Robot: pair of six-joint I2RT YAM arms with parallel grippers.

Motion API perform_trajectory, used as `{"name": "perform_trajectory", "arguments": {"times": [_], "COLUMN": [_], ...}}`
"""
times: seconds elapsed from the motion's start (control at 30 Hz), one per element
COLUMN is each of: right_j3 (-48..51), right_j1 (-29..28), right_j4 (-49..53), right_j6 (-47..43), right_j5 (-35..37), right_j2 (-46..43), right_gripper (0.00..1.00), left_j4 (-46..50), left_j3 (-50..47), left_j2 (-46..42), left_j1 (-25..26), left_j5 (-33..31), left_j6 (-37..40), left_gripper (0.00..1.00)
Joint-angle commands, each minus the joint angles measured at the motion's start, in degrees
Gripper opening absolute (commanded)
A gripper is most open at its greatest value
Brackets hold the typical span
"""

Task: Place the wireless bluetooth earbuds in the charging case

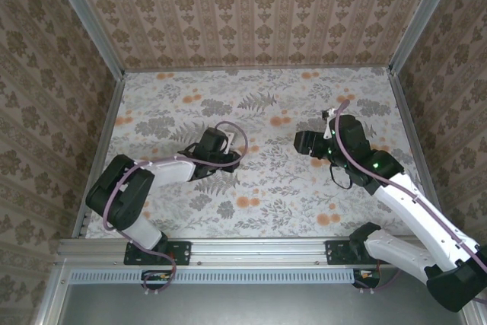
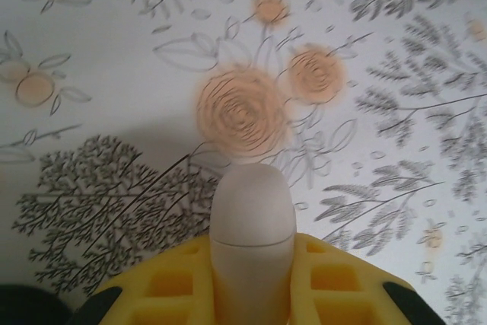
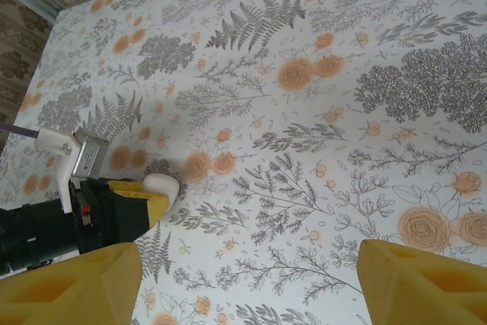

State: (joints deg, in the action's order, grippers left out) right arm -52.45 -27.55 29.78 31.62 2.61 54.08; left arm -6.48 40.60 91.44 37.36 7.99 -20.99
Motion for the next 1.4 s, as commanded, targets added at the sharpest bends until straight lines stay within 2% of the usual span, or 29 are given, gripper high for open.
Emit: {"name": "perform_trajectory", "arguments": {"times": [0.0, 0.23, 0.47, 0.67, 0.87, 1.1, 1.13, 1.17, 1.23, 1.27, 1.33, 1.37], "right_j3": [1.1, 1.7, 2.3, 3.5, 3.8, 7.7, 8.6, 9.9, 12.9, 14.7, 17.1, 18.1], "right_j1": [0.6, 1.5, 3.1, 5.5, 8.0, 12.2, 12.9, 13.9, 15.7, 16.7, 18.5, 19.3], "right_j4": [-1.2, -1.4, -1.1, -1.1, -1.4, -6.3, -8.0, -10.5, -16.8, -20.1, -25.4, -28.1], "right_j6": [-0.8, -2.2, -4.4, -5.6, -6.7, -10.6, -11.4, -12.3, -14.9, -16.0, -17.2, -17.9], "right_j5": [0.7, 2.6, 7.2, 10.2, 10.6, 17.0, 17.4, 17.9, 19.2, 19.8, 20.6, 20.6], "right_j2": [-0.1, 0.3, 1.0, 1.0, 1.1, 1.6, 1.6, 1.8, 2.2, 2.8, 4.4, 5.5], "right_gripper": [0.76, 0.78, 0.84, 0.89, 0.91, 0.96, 0.96, 0.98, 1.0, 1.0, 1.0, 1.0], "left_j4": [3.0, 4.0, 9.2, 11.1, 13.5, 15.9, 16.2, 16.2, 15.7, 15.3, 14.4, 13.6], "left_j3": [1.6, 1.6, 2.5, 1.6, 1.9, 1.7, 1.7, 1.6, 1.4, 1.5, 1.7, 1.5], "left_j2": [1.3, 0.3, -4.4, -9.7, -13.6, -19.5, -20.3, -21.2, -22.6, -23.2, -24.2, -24.7], "left_j1": [-0.8, -1.2, -2.1, -4.1, -5.6, -10.9, -13.3, -14.8, -17.9, -19.8, -23.7, -25.7], "left_j5": [-1.2, -2.0, -5.7, -6.3, -6.2, -5.7, -5.5, -5.2, -4.7, -4.7, -4.2, -4.1], "left_j6": [-0.1, 1.1, 4.0, 5.5, 7.4, 10.5, 11.1, 12.0, 13.9, 14.9, 16.5, 17.4], "left_gripper": [0.11, 0.21, 0.28, 0.36, 0.39, 0.41, 0.42, 0.45, 0.58, 0.69, 0.99, 1.0]}}
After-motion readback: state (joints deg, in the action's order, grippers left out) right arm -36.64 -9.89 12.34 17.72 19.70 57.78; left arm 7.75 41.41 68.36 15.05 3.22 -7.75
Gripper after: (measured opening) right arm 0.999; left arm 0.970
